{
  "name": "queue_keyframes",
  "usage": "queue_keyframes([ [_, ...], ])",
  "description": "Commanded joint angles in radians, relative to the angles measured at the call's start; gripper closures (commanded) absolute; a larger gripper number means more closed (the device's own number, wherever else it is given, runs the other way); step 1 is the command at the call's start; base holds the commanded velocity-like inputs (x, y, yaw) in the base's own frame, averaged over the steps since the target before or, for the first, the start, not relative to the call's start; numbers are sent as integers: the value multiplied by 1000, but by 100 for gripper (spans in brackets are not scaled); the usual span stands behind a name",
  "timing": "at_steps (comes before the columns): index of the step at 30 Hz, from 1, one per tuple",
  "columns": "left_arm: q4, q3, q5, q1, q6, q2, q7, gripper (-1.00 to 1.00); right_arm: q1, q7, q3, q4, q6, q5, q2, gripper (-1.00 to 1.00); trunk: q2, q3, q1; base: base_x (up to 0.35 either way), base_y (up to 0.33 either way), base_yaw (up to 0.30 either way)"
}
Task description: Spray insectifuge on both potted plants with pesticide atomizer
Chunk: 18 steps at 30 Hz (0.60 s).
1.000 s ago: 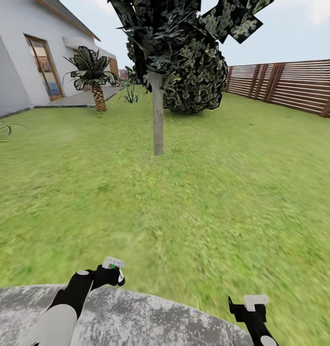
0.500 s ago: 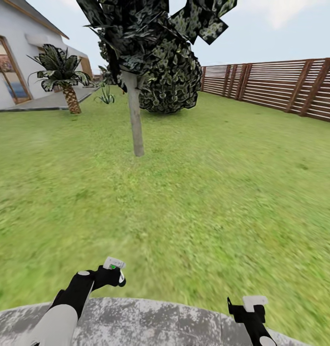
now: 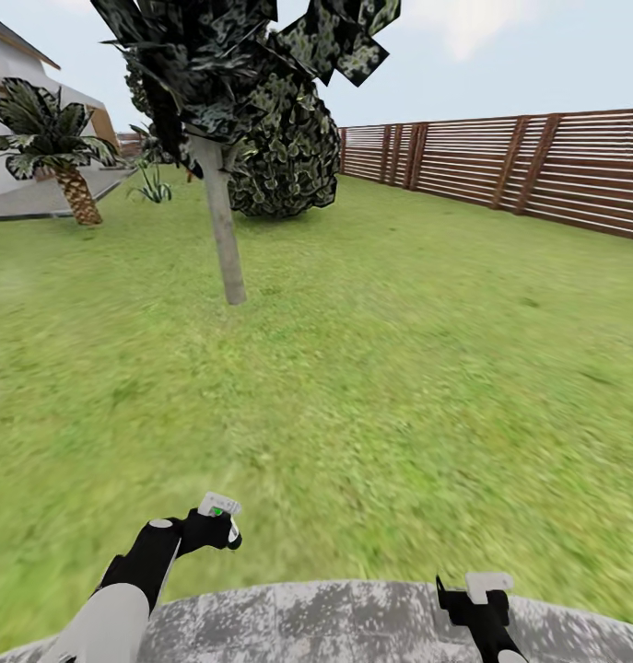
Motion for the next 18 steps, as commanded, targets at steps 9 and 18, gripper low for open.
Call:
queue_keyframes([
  [9,-2,10,-3,-1,6,-1,-9,100,-1,-3,-4,2,-3,11,1,-100,0,-1,0,127,149,-288],
  [18,-3,10,-3,-1,6,0,-10,100,-1,-3,-4,3,-3,11,1,-100,0,-1,0,2,1,-288],
])
